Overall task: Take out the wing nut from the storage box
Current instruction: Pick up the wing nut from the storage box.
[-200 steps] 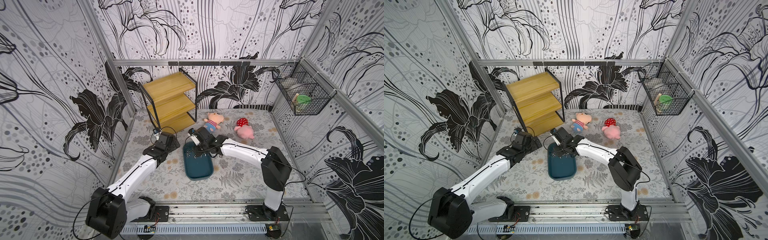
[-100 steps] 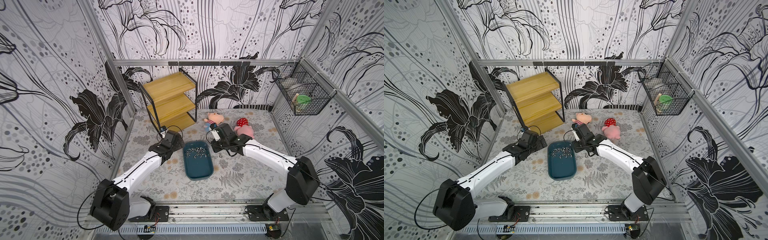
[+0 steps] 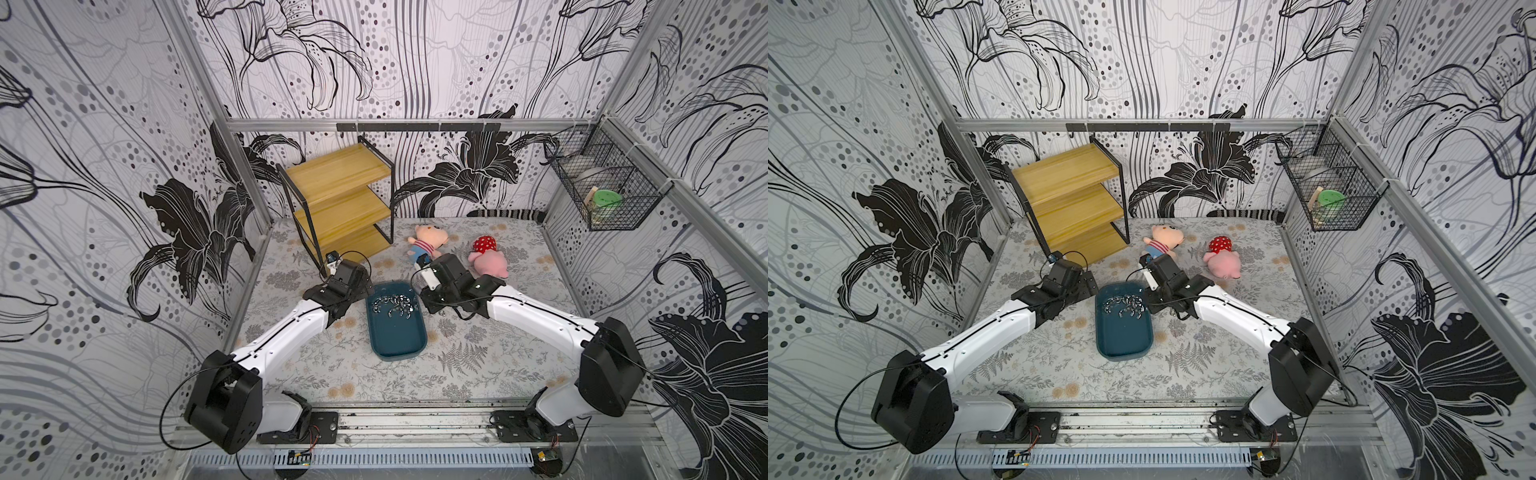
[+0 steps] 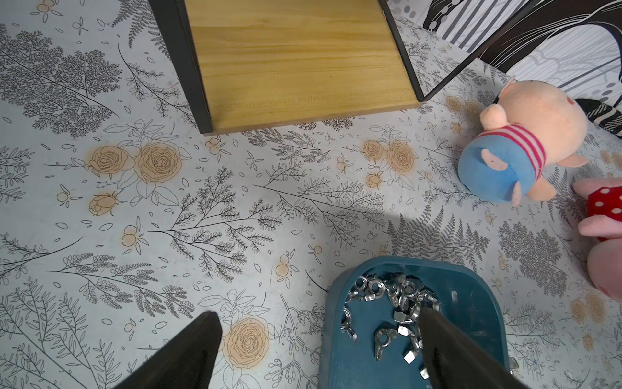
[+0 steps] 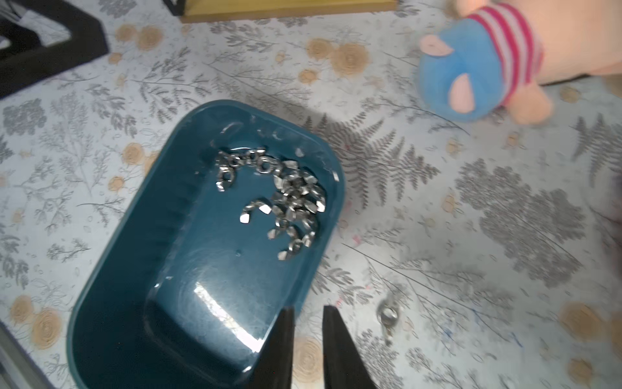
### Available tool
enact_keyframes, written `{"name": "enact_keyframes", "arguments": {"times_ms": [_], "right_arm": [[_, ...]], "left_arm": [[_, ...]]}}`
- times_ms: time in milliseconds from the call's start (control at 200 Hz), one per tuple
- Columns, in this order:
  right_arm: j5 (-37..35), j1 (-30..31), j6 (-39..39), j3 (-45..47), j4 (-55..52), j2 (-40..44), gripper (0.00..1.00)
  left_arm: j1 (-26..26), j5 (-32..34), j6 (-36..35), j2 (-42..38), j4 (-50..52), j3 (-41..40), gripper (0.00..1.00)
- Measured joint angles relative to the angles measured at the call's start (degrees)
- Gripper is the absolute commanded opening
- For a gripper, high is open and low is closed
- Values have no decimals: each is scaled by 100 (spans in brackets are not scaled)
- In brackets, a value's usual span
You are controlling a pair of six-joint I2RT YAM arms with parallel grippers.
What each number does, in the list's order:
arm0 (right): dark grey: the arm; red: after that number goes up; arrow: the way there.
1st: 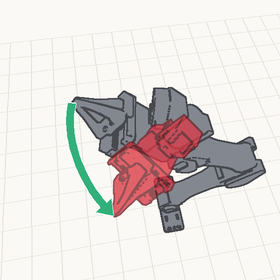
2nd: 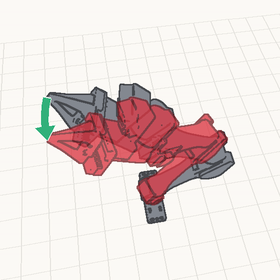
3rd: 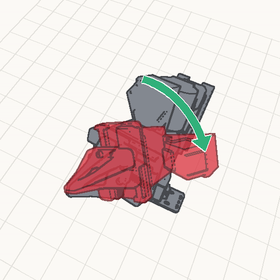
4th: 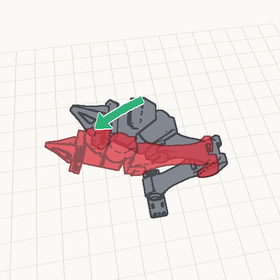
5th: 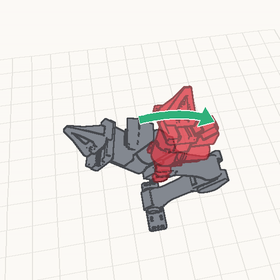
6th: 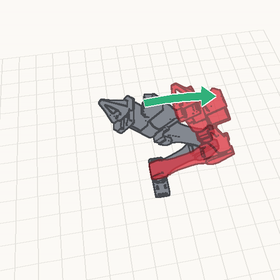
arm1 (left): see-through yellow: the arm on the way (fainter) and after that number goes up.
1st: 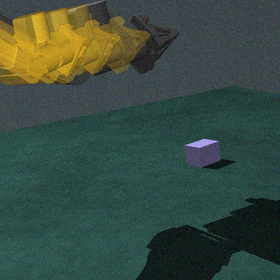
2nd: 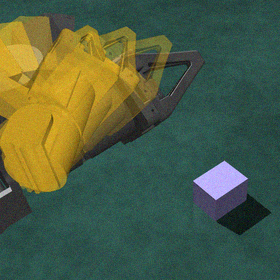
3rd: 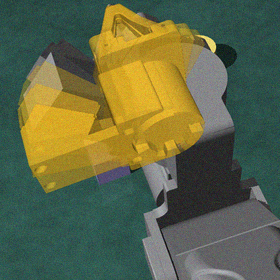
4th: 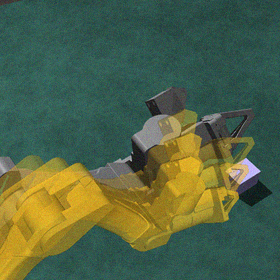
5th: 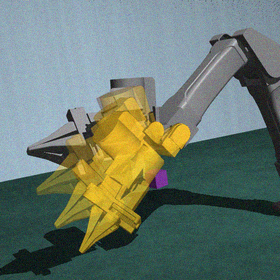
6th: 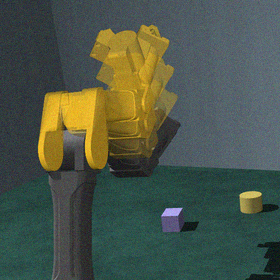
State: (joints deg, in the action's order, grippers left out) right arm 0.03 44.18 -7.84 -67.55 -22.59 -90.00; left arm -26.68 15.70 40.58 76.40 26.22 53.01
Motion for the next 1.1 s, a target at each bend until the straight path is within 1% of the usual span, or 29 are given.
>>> {"name": "enact_keyframes", "arguments": {"times_ms": [75,145,305,461,586,771,866,1102], "right_arm": [[92,221,20,-168,129,-313,22],[184,337,17,-293,240,-605,25],[387,444,-28,-529,522,-1215,30],[494,577,-50,-946,688,-1742,31],[518,656,-50,-1318,769,-2114,31],[490,664,-48,-1668,761,-2503,31],[474,664,-48,-1679,743,-2590,33],[472,664,-48,-1731,706,-2824,33]], "left_arm": [[13,-4,13,-59,2,-22,96],[74,-35,33,-173,2,-68,96],[407,-157,107,-549,2,-313,96],[693,-229,129,-813,9,-470,96],[780,-286,140,-890,20,-544,96],[831,-334,140,-981,48,-603,96],[846,-339,140,-1003,46,-605,96],[846,-358,138,-1027,48,-627,96]]}}
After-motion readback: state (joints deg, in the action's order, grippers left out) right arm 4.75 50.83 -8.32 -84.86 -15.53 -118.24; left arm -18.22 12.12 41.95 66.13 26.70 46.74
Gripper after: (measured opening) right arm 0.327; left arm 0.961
